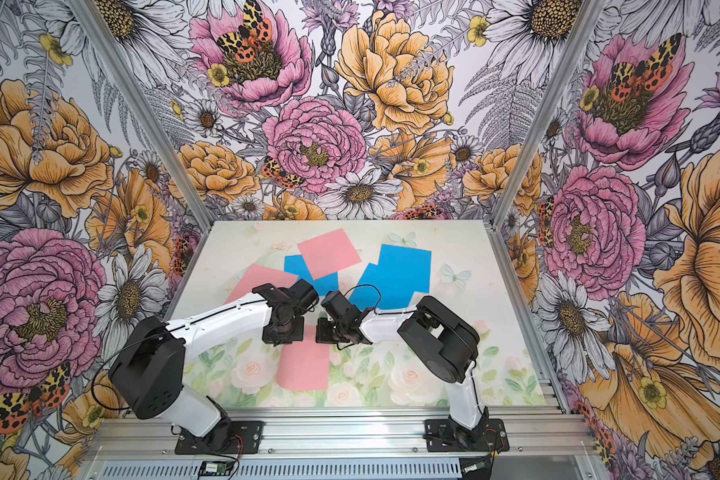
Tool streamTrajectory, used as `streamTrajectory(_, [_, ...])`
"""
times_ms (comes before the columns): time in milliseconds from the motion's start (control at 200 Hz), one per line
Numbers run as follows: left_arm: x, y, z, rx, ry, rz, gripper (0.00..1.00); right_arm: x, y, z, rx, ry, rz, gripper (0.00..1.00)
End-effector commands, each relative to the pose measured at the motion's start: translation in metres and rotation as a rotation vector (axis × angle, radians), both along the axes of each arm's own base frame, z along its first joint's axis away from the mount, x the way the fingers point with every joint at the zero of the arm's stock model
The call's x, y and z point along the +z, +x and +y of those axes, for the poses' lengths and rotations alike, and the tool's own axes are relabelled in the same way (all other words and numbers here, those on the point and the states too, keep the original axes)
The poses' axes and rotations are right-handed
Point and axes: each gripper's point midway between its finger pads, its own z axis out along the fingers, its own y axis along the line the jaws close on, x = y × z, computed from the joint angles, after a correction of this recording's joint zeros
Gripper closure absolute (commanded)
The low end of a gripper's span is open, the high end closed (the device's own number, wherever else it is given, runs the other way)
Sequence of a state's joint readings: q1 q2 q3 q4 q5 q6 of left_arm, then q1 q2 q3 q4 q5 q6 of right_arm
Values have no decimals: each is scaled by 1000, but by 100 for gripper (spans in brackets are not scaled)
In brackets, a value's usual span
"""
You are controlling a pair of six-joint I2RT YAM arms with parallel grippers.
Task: Sort the scattered colored papers by color
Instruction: Place the colored paper at the center of the board.
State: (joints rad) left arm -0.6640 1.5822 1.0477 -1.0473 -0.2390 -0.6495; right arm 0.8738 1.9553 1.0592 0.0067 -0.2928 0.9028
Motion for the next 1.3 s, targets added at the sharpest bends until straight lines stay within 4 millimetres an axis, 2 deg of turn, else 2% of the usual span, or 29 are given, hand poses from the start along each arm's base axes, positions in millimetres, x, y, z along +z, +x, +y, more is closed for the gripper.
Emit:
streamTrajectory(0, [0,10,-1,-23,12,1,100,-12,-12,-6,-5,-39,31,100])
streamTrajectory(295, [-2,13,7,-12,83,21,100,-15,-12,-7,-6,-45,33,100])
streamTrajectory(355, [0,13,9,-13,101,23,84,-16,-13,-7,-5,-48,35,100])
streamTrajectory(485, [10,13,18,-2,157,27,66,-16,-13,-6,-4,-47,34,100])
streamTrajectory(721, [56,14,36,56,232,-36,62,-17,-12,-8,-10,-52,32,100])
streamTrajectory(856, [82,14,36,111,162,-103,60,-17,-12,-8,-12,-53,33,100])
streamTrajectory(976, [99,15,46,179,95,-184,59,-15,-11,-6,-10,-49,31,100])
streamTrajectory(1101, [104,25,49,262,-131,-287,49,-5,-10,-5,-12,-41,24,100])
streamTrajectory(1171, [103,30,54,326,-276,-321,47,6,-8,-4,-9,-45,11,91])
streamTrajectory(1191, [103,32,56,339,-306,-330,45,9,-7,-5,-8,-51,8,85])
streamTrajectory(1231, [103,34,61,357,-333,-342,43,15,-6,-6,0,-74,3,78])
streamTrajectory(1291, [104,39,66,366,-353,-344,41,30,-3,-3,25,-83,-18,74])
